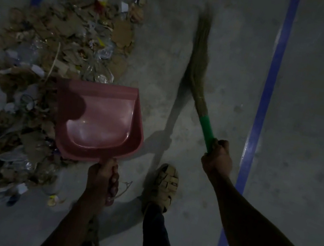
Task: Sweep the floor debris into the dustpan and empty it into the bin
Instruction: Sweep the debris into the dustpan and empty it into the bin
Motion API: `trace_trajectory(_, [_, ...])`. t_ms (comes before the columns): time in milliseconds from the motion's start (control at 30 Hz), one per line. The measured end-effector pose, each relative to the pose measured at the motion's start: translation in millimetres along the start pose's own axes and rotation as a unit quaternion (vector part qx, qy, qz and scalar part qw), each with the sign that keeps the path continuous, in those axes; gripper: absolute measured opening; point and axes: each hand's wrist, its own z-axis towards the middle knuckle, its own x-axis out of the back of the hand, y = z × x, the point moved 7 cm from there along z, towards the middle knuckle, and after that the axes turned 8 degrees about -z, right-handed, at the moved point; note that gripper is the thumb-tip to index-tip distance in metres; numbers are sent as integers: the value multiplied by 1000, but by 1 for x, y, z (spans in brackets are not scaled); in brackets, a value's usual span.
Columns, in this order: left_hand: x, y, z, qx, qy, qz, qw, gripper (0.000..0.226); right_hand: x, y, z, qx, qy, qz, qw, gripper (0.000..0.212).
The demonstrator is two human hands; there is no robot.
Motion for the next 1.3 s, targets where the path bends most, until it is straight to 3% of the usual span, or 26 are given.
trace_trajectory(267, [-66, 29, -23, 10, 0, 22, 1000, 27, 32, -6, 3, 158, -79, -57, 983, 62])
trace_trajectory(500, [-111, 78, 5, -35, -6, -4, 999, 31, 72, 11, 52, 110, 23, 32, 993, 64])
trace_trajectory(667, [-133, 110, 37, -29, -16, 3, 999, 30, 105, 4, 113, 32, 88, 34, 995, 58])
trace_trajectory(967, [-160, 144, 73, 36, 14, -2, 999, 35, 115, -78, 223, 13, 32, -15, 999, 46])
trace_trajectory(1300, [-189, 203, 119, 17, 14, -35, 999, 36, 123, -170, 297, 38, 7, -25, 999, 58])
